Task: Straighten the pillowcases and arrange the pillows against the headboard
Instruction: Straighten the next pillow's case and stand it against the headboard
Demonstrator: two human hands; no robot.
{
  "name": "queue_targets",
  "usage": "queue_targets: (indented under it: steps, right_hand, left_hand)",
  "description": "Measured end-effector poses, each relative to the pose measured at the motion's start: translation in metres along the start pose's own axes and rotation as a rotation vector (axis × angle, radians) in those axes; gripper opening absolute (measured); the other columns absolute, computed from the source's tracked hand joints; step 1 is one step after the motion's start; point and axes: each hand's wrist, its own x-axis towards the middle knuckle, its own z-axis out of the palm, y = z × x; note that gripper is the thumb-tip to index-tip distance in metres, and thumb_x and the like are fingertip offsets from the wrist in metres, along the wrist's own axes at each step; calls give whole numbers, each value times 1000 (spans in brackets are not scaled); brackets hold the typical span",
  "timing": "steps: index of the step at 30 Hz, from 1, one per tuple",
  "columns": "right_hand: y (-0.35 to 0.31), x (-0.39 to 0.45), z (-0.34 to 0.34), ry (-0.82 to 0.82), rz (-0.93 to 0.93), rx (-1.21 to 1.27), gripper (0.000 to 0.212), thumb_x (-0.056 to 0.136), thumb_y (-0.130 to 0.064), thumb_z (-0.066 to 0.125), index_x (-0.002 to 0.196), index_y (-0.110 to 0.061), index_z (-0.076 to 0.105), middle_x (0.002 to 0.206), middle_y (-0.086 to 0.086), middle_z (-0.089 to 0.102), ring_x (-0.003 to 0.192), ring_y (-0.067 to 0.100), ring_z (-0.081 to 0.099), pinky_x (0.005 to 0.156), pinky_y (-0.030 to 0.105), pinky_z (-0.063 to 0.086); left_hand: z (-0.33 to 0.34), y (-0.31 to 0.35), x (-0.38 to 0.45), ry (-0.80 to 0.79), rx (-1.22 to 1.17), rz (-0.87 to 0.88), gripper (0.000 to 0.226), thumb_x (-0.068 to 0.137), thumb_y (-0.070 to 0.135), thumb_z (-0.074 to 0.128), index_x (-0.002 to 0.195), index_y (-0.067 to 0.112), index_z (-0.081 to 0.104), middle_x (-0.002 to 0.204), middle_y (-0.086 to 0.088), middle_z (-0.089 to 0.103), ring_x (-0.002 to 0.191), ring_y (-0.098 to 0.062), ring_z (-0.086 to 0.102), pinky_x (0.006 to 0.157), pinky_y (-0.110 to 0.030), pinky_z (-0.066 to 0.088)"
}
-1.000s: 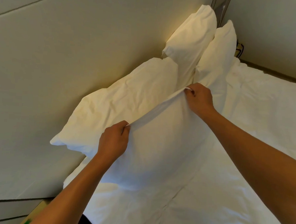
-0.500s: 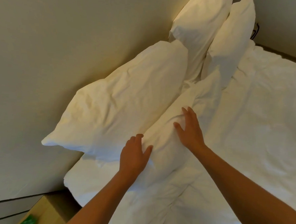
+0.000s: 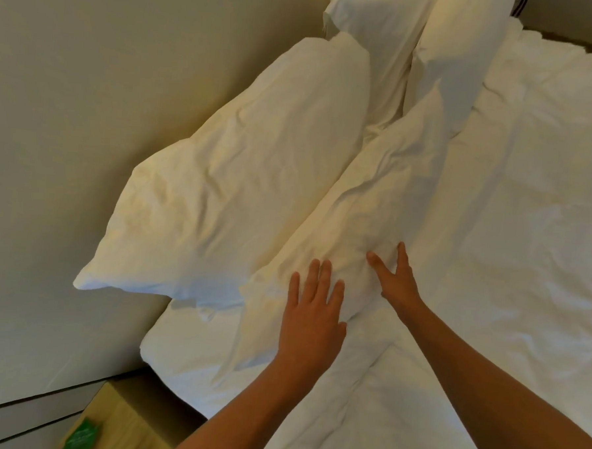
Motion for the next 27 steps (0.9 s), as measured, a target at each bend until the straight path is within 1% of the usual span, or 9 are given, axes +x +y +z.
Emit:
queue_targets:
  steps: [2,4,7,11,14,19,22,24,27]
  right_hand:
    - [-2,8,6,-20,58,61,130,61,-90,69,163,-45,1,171,7,20,152,39,32,113,64,43]
    - [-8,18,15,-15,86,62,141,53,-92,73,161,-49,-6,172,7,18,152,40,32,111,64,44]
    - [-25,37,34,-23,89,71,150,46,-92,76,159,-50,-13,172,5,20,151,38,34,112,63,44]
    - [-46,59,66,28,85,10,157,38,-101,66,159,-46,-17,169,10,28,149,39,38,117,56,39]
    - [-61,71,82,85,59,-32,158,37,-104,61,161,-43,-14,165,12,35,147,39,40,118,53,36]
    - [-110,91,100,116,-60,-51,154,39,-104,63,163,-43,-4,165,3,39,146,35,43,119,51,37]
    - [-138,99,101,119,-92,-92,155,37,-106,61,163,-42,-4,162,4,43,145,34,45,118,50,39]
    - [-141,97,95,104,-75,-150,157,38,-106,60,164,-39,-5,161,8,44,145,36,46,116,50,39]
    - [-120,81,84,136,-13,-273,152,46,-104,58,165,-33,-4,161,16,39,142,41,46,113,54,42]
  left_hand:
    - [12,-12,3,-22,42,-24,82,94,51,57,161,18,21,170,-10,-12,155,-34,-17,124,-60,6]
    - [21,-30,11,-8,67,-48,88,89,46,65,161,18,24,171,-11,-8,156,-35,-13,124,-60,9]
    - [28,-63,29,18,99,-80,83,87,36,67,158,18,30,171,-10,-2,157,-35,-7,124,-59,11]
    - [27,-101,51,58,80,-84,76,87,36,65,156,21,36,171,-9,7,157,-34,-1,123,-59,14]
    - [20,-121,61,106,63,-83,72,88,36,62,155,22,38,171,-9,12,157,-33,3,123,-59,16]
    - [-6,-154,79,193,18,-100,71,88,38,62,154,23,39,170,-7,14,157,-32,5,122,-59,17]
    - [-19,-164,92,233,5,-126,73,84,39,65,151,23,42,169,-8,18,157,-33,10,122,-60,18]
    - [-19,-159,94,196,-17,-137,74,85,39,64,153,23,40,170,-9,15,157,-34,7,123,-60,14]
    - [-3,-144,85,67,-1,-97,75,93,44,55,159,24,26,172,-7,-1,157,-32,-6,124,-57,4]
